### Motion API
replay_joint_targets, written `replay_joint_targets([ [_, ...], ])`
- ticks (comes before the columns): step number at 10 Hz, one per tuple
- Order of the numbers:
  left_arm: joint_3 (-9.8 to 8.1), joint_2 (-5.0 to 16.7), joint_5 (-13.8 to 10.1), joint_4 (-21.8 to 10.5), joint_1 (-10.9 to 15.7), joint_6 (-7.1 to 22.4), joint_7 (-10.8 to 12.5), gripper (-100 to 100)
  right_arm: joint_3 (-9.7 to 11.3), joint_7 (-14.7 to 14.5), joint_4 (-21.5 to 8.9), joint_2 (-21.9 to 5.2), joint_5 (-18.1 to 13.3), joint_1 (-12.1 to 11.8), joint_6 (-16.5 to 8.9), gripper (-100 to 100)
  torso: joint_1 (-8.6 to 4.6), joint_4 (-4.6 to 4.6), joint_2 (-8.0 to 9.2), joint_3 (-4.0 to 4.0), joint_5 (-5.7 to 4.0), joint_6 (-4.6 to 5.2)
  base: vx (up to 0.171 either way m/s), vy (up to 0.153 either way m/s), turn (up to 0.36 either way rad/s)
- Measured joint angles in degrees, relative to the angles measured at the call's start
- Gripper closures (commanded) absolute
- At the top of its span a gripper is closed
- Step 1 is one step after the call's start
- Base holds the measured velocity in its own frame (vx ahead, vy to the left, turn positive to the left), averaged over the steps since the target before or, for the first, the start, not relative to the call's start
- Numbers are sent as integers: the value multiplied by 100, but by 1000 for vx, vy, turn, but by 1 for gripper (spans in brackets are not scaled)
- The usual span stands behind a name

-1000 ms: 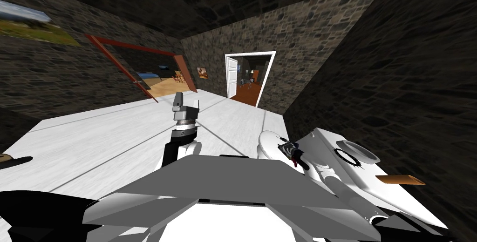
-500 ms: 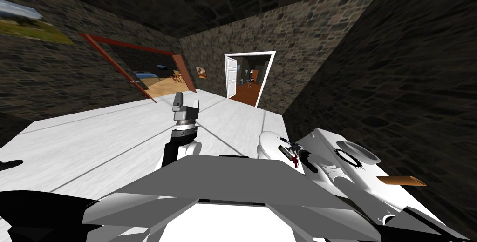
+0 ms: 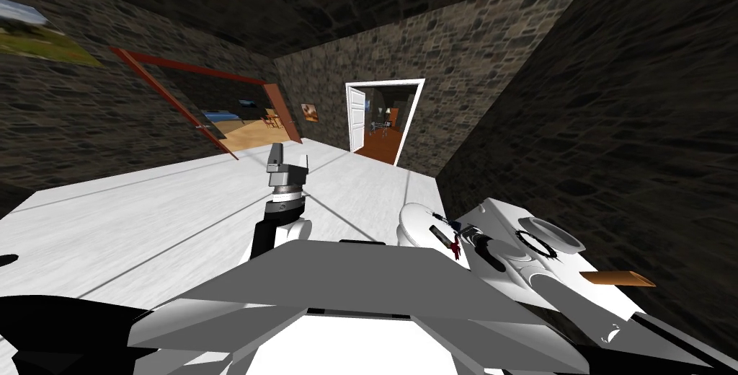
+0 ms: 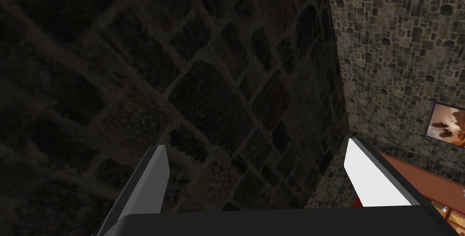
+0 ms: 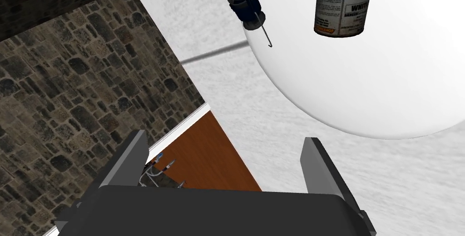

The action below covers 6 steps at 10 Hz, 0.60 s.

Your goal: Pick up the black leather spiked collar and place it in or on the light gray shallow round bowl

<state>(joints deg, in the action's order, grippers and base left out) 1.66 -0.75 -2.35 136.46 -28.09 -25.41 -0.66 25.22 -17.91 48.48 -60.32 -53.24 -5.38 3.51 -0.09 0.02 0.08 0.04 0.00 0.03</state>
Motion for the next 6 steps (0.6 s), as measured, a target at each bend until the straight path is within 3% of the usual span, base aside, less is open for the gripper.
replay_joint_targets([
  [2,0,0,0,0,0,0,0,0,-365,-266,-308,122,-169,-7,150,-100,-4,0,2,1,1,3,7,-20,-39],
  [3,0,0,0,0,0,0,0,0,-119,-160,-277,-52,-151,32,66,-100,-6,0,-1,0,1,0,14,-42,-38],
  [5,-1,1,0,0,0,0,0,0,3,-143,-805,-223,-312,314,115,-100,-23,0,-3,-2,-3,1,14,-62,-41],
  [6,0,0,0,0,0,0,0,0,164,-59,-752,-362,-307,268,50,-100,-19,-1,-3,-2,-4,1,41,-81,-99],
])
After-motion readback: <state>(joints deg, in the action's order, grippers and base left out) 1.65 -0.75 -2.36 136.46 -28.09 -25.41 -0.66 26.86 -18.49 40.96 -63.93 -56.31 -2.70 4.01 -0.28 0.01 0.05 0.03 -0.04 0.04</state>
